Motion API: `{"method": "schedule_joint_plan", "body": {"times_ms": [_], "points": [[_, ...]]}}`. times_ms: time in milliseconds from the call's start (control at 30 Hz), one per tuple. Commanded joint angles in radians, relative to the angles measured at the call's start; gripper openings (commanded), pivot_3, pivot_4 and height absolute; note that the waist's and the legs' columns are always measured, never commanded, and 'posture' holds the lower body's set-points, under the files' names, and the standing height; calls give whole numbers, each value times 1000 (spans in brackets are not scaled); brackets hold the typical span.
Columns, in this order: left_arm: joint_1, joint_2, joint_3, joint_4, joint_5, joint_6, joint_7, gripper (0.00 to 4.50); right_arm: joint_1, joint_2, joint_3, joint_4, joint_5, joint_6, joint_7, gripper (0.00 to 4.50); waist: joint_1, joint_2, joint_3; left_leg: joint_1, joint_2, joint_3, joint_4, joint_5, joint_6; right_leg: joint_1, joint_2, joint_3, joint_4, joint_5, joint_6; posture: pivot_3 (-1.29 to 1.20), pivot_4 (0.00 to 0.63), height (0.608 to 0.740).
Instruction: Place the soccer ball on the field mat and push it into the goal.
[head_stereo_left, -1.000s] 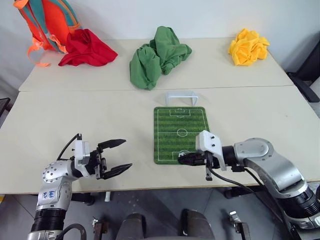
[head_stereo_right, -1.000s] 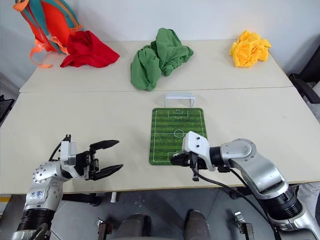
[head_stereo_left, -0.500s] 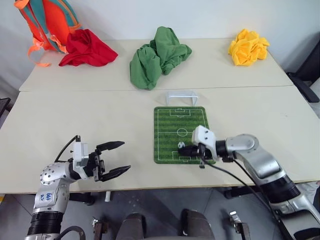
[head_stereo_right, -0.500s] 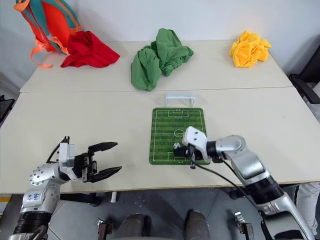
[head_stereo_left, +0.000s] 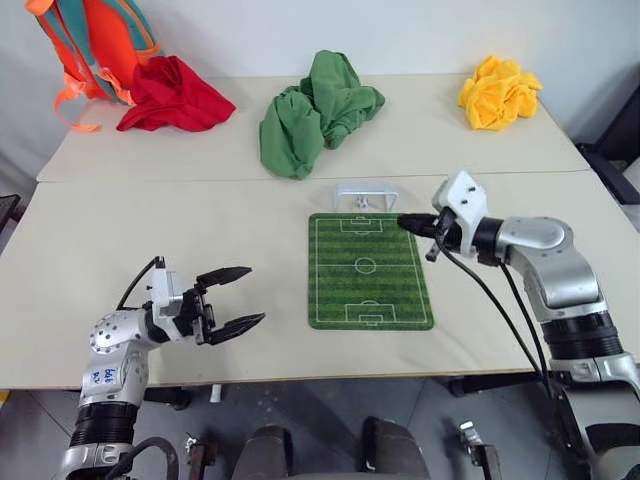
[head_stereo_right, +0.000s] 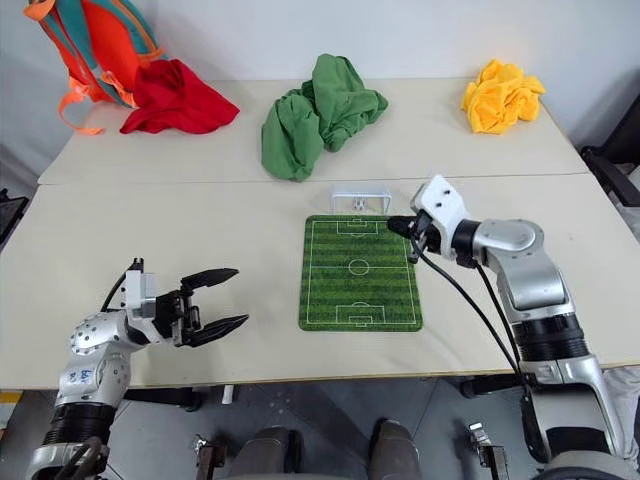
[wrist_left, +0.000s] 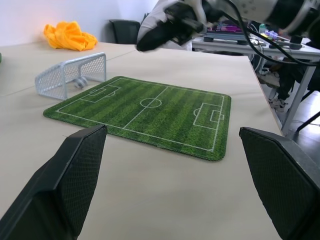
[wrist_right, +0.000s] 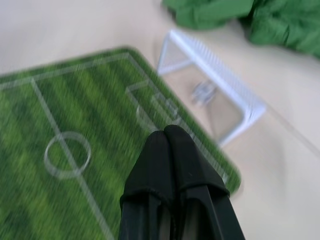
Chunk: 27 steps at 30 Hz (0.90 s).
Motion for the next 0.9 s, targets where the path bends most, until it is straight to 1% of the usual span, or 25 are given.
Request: {"method": "schedule_joint_plan", "body": {"times_ms": [33,100,200,233,300,367,433,567,633,667,700,900], "points": [[-16,10,17,35,5,-22,-1,4500,60,-74,-87,-56,40,-10,42,15,1,0,0,0,0,0,0,0,0,0,0,0,0,0,0,0,150,740],[-25,11,22,52,5,-23,2,4500,91,-98,-101,-52,43,-23,58,15,4,0,0,0,0,0,0,0,0,0,0,0,0,0,0,0,150,740],[-46,15,46,99,1,-32,19,4500,205,-138,-166,-9,98,-102,162,15,5,-1,0,0,0,1,0,0,0,0,0,0,0,0,0,0,150,740],[-50,18,53,113,0,-35,20,4500,238,-142,-192,-3,141,-106,211,185,4,-1,0,1,0,0,0,0,0,1,0,0,0,0,0,0,150,740],[-53,22,60,130,4,-42,18,4500,262,-139,-228,43,174,-172,267,590,1,-1,0,1,0,1,0,0,1,1,0,0,-1,0,0,0,150,740],[-50,33,82,149,-3,-36,22,4500,291,-139,-269,87,219,-226,339,1194,-3,-1,0,2,0,2,0,0,1,1,0,0,-1,0,0,0,150,740],[-46,40,94,164,-7,-40,18,4500,301,-149,-282,136,215,-274,371,1873,-4,-1,0,2,1,2,1,0,0,1,0,1,0,0,0,0,150,740],[-25,60,126,175,-23,-27,13,4500,319,-154,-312,247,201,-390,410,3161,-1,-1,0,3,1,2,1,0,0,2,0,1,0,0,0,0,150,740],[-17,68,142,179,-28,-24,11,4500,320,-154,-329,305,196,-433,400,3778,0,-1,0,3,1,2,2,0,0,2,0,1,0,0,0,0,150,740],[-14,71,147,182,-27,-28,8,4500,318,-151,-341,327,210,-446,410,4171,1,-1,0,2,1,2,1,0,0,2,0,1,0,0,0,0,150,740],[-12,71,150,181,-25,-32,7,4500,315,-149,-349,345,220,-456,421,4415,1,-1,0,3,1,2,1,0,0,2,0,1,0,0,0,0,150,740],[5,90,174,190,-42,-39,-54,4500,343,-181,-398,425,238,-495,468,4462,1,-1,0,3,1,2,1,0,0,2,0,1,0,0,0,0,150,740]]}}
